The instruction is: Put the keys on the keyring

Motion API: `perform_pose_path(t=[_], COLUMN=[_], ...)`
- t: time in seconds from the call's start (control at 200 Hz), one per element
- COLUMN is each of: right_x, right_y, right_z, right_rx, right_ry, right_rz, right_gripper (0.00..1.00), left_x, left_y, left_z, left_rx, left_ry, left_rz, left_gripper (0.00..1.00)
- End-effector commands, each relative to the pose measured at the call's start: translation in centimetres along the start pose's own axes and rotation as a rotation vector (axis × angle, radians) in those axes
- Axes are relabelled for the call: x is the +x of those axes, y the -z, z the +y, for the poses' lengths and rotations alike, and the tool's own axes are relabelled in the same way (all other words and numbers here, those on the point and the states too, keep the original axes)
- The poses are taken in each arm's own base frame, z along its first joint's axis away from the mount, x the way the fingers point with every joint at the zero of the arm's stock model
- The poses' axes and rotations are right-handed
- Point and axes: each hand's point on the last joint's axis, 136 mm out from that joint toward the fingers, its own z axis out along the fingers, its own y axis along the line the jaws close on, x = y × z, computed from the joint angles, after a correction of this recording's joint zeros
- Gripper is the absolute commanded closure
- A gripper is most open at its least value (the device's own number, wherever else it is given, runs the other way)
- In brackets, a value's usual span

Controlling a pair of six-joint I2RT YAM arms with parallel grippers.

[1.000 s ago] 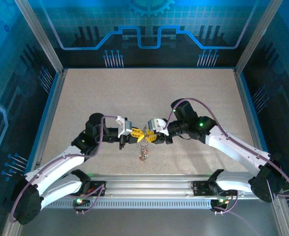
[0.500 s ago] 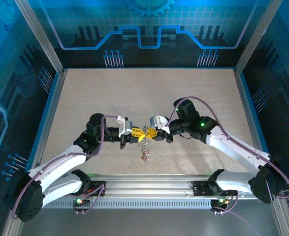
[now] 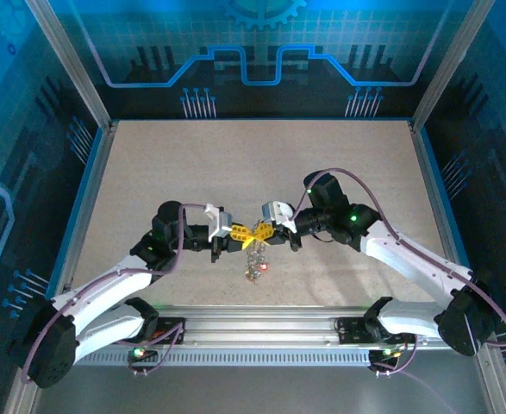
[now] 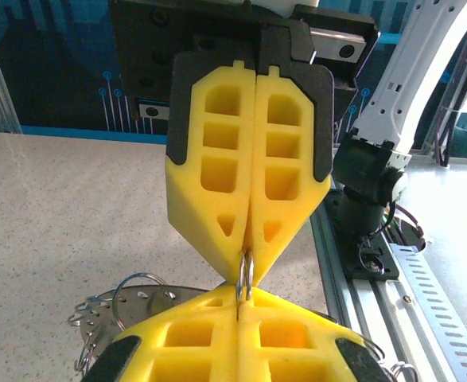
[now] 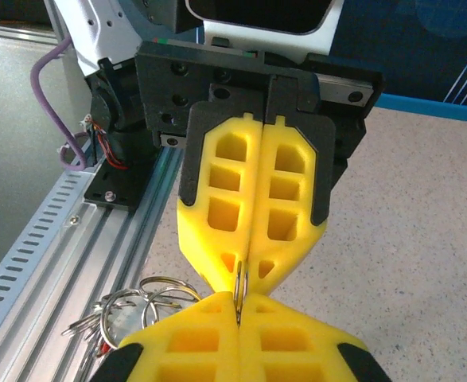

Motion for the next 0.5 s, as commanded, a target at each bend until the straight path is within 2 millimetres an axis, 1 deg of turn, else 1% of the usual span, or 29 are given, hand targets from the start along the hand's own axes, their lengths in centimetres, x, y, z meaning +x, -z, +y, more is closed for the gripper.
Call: perform_pose_path(t=[0.0,0.02,0.03,0.05,0.1,0.175,0.295,0.495], right_x=[0.5,0.6,0.6,0.7,0.9,1.2,1.3,1.2], right_y=[-0.1,-0.1,-0.1,0.0,0.0,-0.1,-0.5,-0.6], right_z=[0.0,0.0,0.0,0.0,0.0,0.2,0.2,-0.1], right_rx=[0.006,0.009,0.01,0.01,0.011,0.01,0.008,0.024], right_ry=[0.011,0.012,0.013,0.015,0.015,0.027,0.039,0.045], right_rz=[0.035,0.04,0.041,0.046,0.063,0.092,0.117,0.118], right_gripper=[0.98,0.99,0.99,0.99,0.99,0.99,1.0,1.0], left_x=[-1.6,-1.6,-1.6,-1.6,-1.4,-0.9,0.0,1.0], left_y=[0.2,0.2,0.2,0.2,0.2,0.1,0.0,-0.1], left_z=[0.0,0.1,0.2,0.2,0.1,0.0,-0.2,-0.4], left_rx=[-0.014,-0.02,-0.023,-0.027,-0.022,-0.01,0.007,0.013], left_ry=[-0.043,-0.038,-0.036,-0.035,-0.038,-0.034,-0.028,-0.019], left_rz=[-0.055,-0.054,-0.054,-0.054,-0.046,-0.008,0.059,0.088], left_gripper=[0.85,0.76,0.73,0.71,0.69,0.68,0.72,0.72])
